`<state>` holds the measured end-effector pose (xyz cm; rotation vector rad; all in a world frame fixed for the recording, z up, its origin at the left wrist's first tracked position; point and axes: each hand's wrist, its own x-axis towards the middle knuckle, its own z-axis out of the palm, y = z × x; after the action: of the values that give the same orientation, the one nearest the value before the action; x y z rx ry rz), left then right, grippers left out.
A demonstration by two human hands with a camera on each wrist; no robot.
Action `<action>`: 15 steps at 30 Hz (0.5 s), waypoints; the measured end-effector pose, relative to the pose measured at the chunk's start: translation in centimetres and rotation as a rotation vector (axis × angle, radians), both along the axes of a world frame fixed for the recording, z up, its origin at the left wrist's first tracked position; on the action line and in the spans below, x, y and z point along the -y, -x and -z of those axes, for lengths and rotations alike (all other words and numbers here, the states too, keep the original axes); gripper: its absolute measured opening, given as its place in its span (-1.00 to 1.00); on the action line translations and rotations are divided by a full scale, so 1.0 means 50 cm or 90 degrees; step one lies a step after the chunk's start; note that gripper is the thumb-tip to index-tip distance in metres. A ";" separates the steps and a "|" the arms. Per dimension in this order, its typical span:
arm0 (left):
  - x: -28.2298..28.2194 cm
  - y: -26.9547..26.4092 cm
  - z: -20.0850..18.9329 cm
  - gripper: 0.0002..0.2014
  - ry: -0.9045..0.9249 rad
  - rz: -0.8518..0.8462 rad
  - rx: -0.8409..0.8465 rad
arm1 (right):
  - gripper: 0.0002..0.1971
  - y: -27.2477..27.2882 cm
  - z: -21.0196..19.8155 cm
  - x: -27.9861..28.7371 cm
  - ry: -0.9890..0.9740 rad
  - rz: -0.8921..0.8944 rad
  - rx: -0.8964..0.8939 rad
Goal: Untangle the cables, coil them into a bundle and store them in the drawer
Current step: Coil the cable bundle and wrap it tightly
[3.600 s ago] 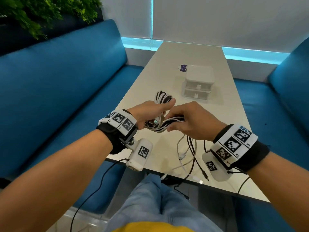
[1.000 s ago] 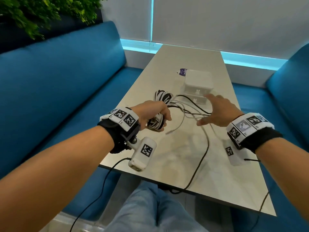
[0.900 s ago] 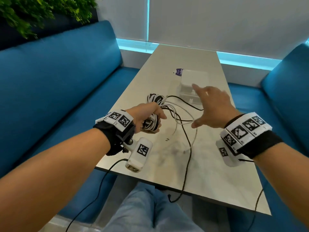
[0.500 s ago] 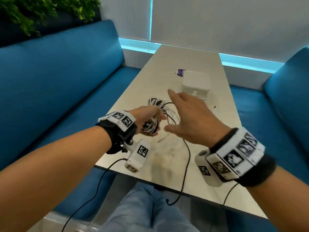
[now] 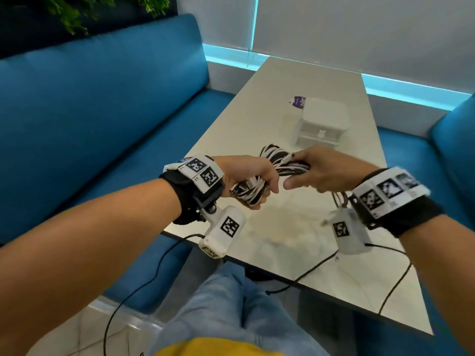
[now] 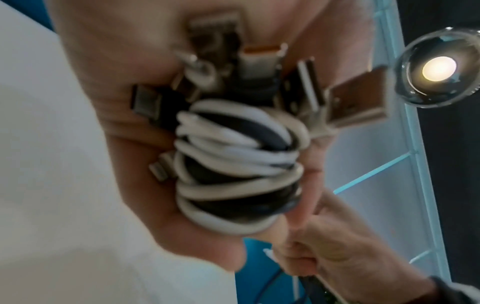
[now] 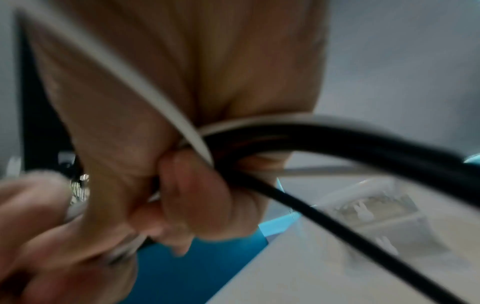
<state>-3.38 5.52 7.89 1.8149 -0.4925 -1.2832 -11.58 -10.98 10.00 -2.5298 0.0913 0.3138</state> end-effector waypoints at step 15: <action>0.003 0.027 -0.002 -0.82 0.113 -0.050 0.064 | -0.13 0.015 0.069 -0.043 -0.509 0.181 0.245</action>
<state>-4.74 5.38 8.00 1.7380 -0.5670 -1.0651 -12.31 -8.81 6.56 -1.7116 0.1389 -0.2211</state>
